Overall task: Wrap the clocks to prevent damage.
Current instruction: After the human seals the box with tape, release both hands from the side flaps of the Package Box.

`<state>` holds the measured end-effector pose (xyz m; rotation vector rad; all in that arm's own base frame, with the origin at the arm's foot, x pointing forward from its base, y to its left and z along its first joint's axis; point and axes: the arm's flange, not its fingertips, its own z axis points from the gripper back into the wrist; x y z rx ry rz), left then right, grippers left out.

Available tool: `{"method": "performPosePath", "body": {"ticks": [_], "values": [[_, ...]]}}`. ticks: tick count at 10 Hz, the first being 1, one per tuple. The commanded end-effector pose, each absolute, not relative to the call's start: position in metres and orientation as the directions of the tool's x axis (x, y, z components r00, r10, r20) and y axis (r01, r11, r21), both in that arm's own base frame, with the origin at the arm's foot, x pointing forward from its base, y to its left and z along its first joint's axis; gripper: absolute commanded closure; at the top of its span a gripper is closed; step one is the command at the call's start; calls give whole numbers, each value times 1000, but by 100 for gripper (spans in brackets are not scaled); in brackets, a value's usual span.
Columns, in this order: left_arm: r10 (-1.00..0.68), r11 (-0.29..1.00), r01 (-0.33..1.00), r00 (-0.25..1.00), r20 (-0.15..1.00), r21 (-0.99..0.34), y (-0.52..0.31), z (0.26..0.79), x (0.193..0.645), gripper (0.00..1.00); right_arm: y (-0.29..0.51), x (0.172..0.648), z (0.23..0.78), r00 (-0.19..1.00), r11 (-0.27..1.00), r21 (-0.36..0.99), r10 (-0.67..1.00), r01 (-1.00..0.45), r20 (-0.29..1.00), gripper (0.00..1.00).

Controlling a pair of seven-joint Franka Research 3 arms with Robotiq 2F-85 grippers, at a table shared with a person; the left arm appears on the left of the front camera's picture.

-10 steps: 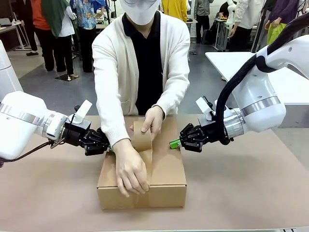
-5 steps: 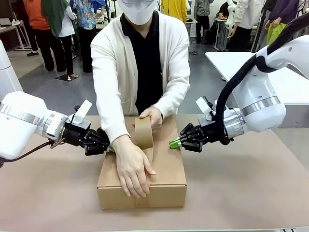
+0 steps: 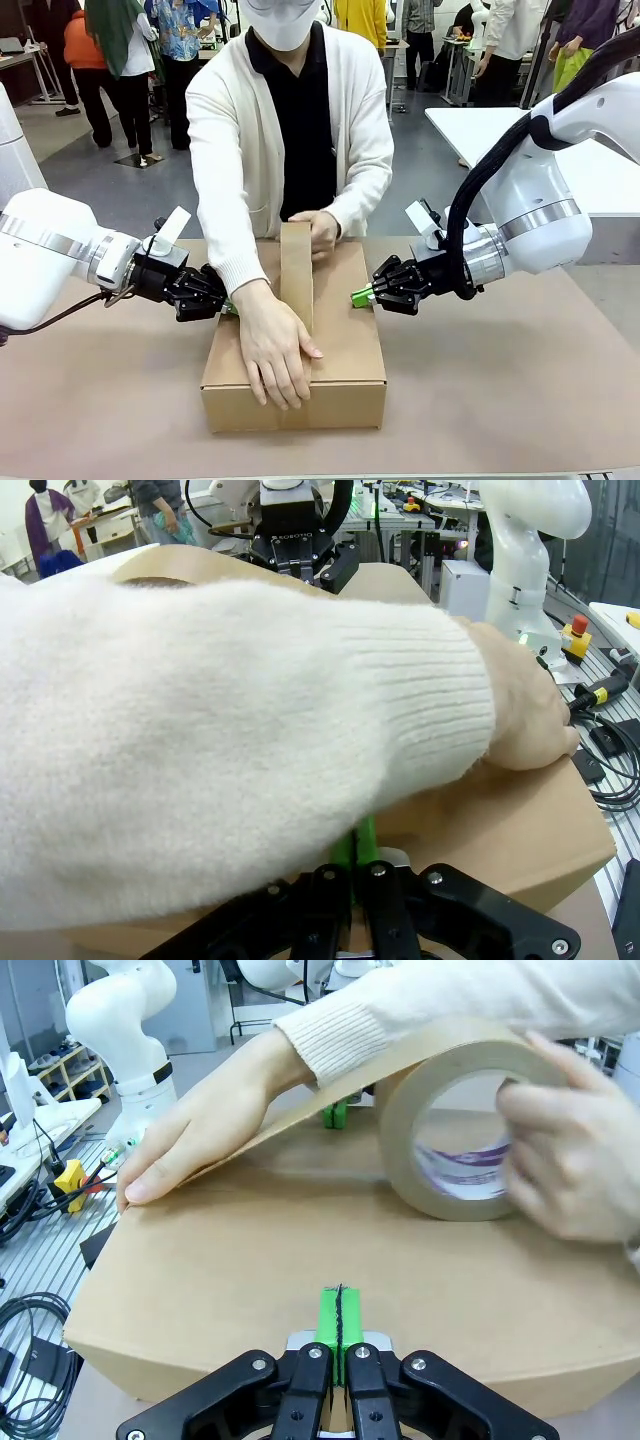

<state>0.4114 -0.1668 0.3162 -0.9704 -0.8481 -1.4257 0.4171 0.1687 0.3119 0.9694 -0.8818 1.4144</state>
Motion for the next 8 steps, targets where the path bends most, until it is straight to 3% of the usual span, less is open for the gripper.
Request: {"method": "performPosePath", "body": {"ticks": [1, 8], "values": [[-404, -78, 997, -6, 915, -28, -167, 312, 411, 100, 169, 416, 308, -1, -63, 25, 380, -998, 925, 99], [-404, -78, 997, -6, 915, -28, -167, 312, 411, 100, 169, 416, 308, -1, -63, 25, 380, -998, 925, 99]]}}
